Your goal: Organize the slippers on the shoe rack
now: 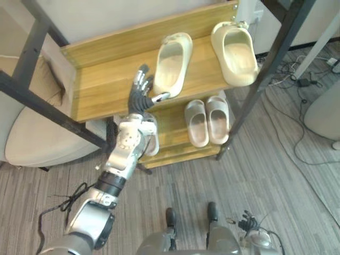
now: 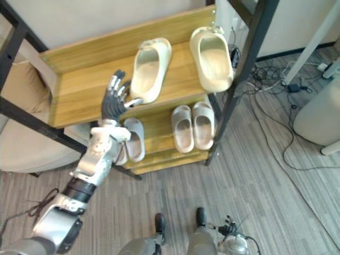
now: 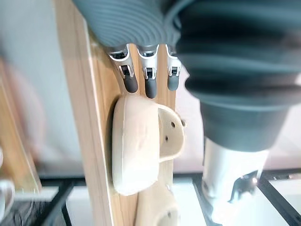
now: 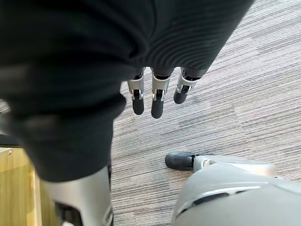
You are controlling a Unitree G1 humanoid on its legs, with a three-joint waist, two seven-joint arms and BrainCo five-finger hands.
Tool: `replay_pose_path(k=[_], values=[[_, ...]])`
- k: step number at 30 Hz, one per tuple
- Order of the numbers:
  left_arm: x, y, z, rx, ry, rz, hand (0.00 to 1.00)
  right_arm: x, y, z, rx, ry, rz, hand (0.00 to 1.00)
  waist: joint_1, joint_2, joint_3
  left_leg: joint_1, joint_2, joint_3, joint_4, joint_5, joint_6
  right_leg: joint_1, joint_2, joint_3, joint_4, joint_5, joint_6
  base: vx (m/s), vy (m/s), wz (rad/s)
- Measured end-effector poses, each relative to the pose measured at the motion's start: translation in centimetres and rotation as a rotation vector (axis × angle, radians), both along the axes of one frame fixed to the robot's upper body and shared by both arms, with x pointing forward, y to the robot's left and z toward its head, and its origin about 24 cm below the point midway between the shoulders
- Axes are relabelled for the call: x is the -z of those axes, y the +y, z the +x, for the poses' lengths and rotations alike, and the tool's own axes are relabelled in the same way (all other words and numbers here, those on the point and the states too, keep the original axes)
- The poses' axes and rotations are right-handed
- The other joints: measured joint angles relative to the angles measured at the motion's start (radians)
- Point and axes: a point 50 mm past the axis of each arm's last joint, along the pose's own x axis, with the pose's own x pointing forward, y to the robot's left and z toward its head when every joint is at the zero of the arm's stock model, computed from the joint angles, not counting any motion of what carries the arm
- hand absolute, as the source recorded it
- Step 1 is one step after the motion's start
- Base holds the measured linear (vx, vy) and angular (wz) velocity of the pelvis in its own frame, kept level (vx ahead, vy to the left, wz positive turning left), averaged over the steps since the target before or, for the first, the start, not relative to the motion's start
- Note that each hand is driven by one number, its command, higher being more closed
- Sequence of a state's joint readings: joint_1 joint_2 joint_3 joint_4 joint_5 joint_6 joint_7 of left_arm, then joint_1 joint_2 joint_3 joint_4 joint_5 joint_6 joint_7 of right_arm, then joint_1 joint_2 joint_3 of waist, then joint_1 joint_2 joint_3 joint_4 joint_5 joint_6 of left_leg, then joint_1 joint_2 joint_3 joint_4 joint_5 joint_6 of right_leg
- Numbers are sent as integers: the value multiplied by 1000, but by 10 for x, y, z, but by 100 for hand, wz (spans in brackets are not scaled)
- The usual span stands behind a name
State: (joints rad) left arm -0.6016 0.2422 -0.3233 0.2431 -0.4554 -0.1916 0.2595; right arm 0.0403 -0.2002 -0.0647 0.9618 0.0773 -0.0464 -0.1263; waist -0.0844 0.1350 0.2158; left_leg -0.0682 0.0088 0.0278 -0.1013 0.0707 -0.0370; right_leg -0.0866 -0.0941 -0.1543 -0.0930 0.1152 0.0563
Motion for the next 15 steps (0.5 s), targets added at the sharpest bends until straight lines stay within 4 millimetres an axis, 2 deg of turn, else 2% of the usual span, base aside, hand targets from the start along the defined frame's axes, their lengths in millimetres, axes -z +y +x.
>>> replay_pose_path(k=[5,7,15], values=[[-5,-30,-3,97,-8,-8,0,0,1,2,-1,-4,1,0,-9,-2,0,0,0,4,0,0,1,-2,-1,1,0,1,-1,0,0,0],[-7,-35,-2,112,-8,-17,0,-1,1,3,-1,-7,2,0,-15,-3,0,0,1,10,0,1,1,-3,0,2,0,1,-1,28,1,-3],[-23,-38,6,88,-35,-33,0,-2,1,5,-1,-16,1,0,-21,-11,-1,-23,1,42,0,1,2,-40,-1,35,4,8,-2,28,3,-10]])
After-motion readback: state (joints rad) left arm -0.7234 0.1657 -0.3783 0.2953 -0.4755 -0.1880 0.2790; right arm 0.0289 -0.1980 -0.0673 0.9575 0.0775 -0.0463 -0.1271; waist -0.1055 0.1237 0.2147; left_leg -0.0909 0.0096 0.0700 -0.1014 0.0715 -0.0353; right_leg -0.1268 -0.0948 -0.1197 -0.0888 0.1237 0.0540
